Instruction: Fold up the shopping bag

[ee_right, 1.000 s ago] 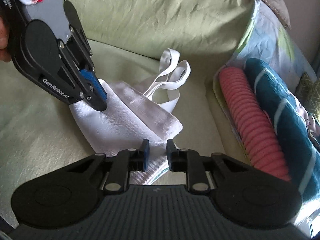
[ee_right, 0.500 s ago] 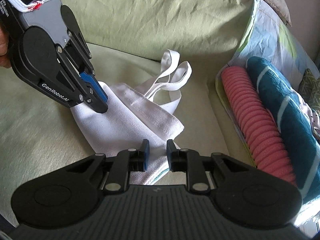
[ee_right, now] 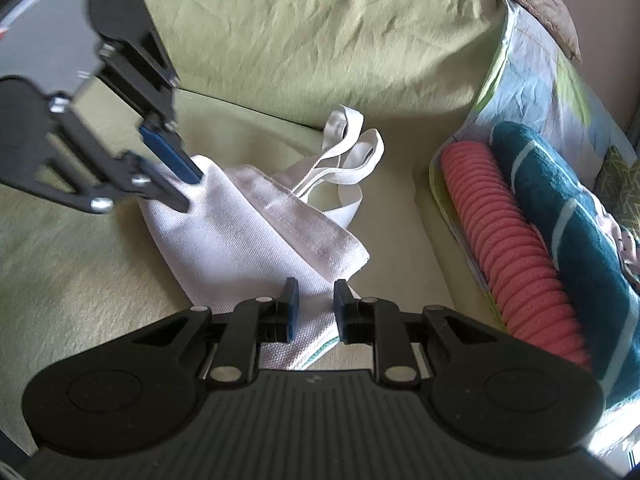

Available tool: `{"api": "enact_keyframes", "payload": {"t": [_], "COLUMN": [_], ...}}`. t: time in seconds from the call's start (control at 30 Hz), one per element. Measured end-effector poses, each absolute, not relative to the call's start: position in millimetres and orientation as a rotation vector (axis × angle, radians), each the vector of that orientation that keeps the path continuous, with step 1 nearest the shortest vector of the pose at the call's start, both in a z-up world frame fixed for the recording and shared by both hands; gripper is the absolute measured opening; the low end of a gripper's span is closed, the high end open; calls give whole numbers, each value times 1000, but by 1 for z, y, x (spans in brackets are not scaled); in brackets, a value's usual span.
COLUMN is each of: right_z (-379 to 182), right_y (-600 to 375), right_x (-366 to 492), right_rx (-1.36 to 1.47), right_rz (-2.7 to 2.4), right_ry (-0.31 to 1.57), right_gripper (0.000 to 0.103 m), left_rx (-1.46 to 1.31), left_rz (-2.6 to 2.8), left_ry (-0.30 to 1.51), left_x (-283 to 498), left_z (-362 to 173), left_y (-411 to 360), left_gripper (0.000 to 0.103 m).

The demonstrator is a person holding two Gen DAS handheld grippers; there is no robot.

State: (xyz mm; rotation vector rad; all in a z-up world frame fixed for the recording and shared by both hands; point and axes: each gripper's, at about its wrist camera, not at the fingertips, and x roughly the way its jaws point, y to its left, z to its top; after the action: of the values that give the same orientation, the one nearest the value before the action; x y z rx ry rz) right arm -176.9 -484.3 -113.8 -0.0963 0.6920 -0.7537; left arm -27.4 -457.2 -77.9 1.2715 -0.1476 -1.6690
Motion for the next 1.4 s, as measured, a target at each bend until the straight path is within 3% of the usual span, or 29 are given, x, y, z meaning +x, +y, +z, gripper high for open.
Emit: {"api": "enact_keyframes", "payload": {"t": [0.07,0.1,0.13,0.23,0.3,0.37,0.4,0.43,0.57,0.63,0.7,1.03,1.17,1.23,1.3,1.4], "right_z": [-114,-114,-114,-114,-114,-113,-113,-113,-113,-114,-115,-116,-116,-116,-116,-116], "right_y": [-484,-484,-484,-482,-482,-483,-483,-484,-484,-483,-483,-485,-486,-487,-487,-488], "right_x": [-178,-178,-178,-177,-178,-179,-180,-181,-183,-183,-184,-189,-191,-191,-192,-193], "right_rx": [-93,-93,-95,-98,-93,-86,-83,-80,-78,-76,-73,-72,-65,-66,-63,-64], "right_rz": [-752,-753,-754,-757,-758,-754,-751,-747,-742,-748,-752,-734,-728,-724,-720,-711], "right_ry": [687,685,684,681,677,673,672,670,661,651,644,622,617,617,613,613], "right_gripper": [19,19,19,19,19,19,19,19,19,19,19,19,19,19,19,19], "left_rx": [1335,1369,1403,1415,1333,1229,1188,1164,1042,940,885,944,943,843,714,681], "left_rz": [-1666,-1668,-1676,-1702,-1760,-1836,-1852,-1849,-1824,-1813,-1781,-1695,-1715,-1792,-1860,-1840], "left_ry": [-267,-310,-345,-394,-291,-144,-108,-83,96,265,383,594,715,834,950,928], "left_x": [-28,-28,-30,-40,-44,-42,-41,-38,-14,4,16,9,9,16,22,19], "left_z": [-82,-85,-89,-97,-90,-75,-68,-62,-41,-31,-27,-29,-42,-40,-34,-26], "left_y": [-441,-436,-433,-436,-448,-463,-467,-471,-490,-505,-522,-612,-655,-674,-690,-703], "left_gripper": [32,46,49,49,48,33,17,15,16,21,33,57,53,46,46,47]}}
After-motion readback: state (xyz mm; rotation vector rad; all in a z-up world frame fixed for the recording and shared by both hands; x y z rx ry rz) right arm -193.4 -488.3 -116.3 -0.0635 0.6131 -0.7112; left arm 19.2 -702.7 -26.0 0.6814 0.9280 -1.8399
